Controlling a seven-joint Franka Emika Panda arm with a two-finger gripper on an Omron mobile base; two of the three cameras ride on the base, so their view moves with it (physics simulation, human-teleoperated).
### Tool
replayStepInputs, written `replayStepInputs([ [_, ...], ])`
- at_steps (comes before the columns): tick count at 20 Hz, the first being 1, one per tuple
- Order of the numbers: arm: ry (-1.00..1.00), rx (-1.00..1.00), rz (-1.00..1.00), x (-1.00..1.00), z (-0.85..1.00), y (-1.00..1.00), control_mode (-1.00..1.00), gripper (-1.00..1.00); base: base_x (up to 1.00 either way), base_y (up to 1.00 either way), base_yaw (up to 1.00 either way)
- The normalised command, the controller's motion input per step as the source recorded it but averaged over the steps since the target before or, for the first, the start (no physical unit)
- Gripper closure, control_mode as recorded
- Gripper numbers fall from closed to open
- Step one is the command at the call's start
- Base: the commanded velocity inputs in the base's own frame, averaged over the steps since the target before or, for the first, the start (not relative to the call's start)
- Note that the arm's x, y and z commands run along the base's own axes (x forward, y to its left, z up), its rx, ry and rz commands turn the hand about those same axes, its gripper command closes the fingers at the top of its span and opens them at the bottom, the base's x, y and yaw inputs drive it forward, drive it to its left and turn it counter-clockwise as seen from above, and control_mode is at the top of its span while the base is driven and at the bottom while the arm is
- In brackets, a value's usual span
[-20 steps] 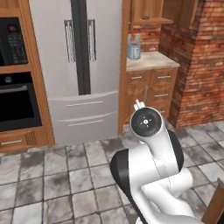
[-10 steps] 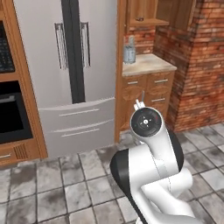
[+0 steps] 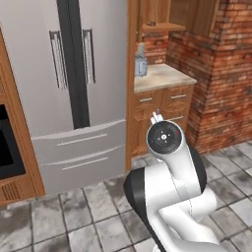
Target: Pick the avocado and bread from the counter and place them on the plate. Then pick the jam from the cabinet and place it next to the plate. Lastly close the cabinet door.
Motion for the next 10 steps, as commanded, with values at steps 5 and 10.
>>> replayStepInputs([
  [5,0.0,0.0,0.0,0.0,0.0,0.0,1.0,-1.0,0.61,-0.26,-0.11],
  [10,0.0,0.0,0.0,0.0,0.0,0.0,1.0,-1.0,0.55,-0.41,-0.02],
])
